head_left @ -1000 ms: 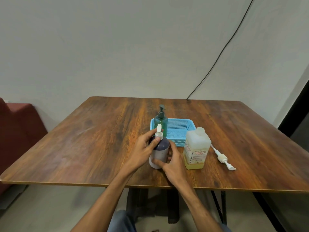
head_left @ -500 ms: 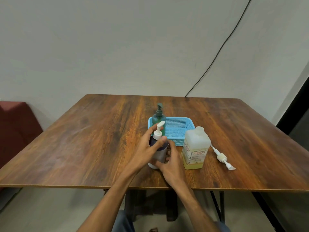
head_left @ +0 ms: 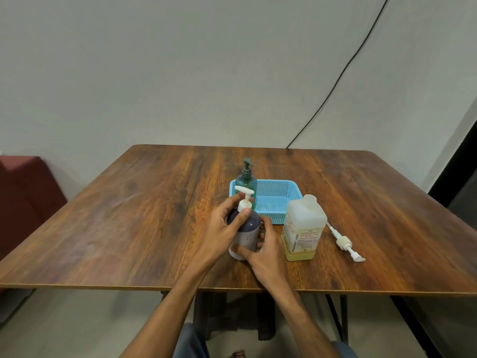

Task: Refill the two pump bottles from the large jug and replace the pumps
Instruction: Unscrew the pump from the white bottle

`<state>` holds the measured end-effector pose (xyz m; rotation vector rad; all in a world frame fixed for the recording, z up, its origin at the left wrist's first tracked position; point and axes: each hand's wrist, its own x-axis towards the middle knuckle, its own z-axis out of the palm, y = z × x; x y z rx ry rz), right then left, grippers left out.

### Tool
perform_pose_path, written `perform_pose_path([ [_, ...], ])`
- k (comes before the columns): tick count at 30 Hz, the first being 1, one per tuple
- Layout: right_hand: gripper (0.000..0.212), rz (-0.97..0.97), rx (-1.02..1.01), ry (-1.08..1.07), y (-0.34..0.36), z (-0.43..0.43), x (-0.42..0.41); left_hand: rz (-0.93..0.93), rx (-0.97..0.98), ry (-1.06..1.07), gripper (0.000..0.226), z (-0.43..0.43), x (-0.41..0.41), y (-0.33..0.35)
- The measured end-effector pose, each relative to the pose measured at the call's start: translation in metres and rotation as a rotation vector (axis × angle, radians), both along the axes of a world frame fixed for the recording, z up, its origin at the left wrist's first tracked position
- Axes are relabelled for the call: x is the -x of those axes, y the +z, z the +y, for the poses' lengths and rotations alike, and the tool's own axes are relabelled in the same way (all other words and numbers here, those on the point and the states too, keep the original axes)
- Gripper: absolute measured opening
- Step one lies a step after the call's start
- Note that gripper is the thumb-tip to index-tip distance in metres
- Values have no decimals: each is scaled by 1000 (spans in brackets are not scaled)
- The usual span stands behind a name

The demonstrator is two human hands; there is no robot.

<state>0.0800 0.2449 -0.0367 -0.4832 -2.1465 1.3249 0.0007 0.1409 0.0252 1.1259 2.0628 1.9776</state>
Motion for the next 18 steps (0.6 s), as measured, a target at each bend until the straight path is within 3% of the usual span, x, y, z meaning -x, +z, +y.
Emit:
perform_pose_path([
  [3, 88, 1, -5, -2, -1, 0, 0, 7, -29, 72, 23, 2, 0, 2],
  [18, 83, 12, -23, -8, 0, 1, -4, -60, -340, 287, 36, -1, -4, 45],
])
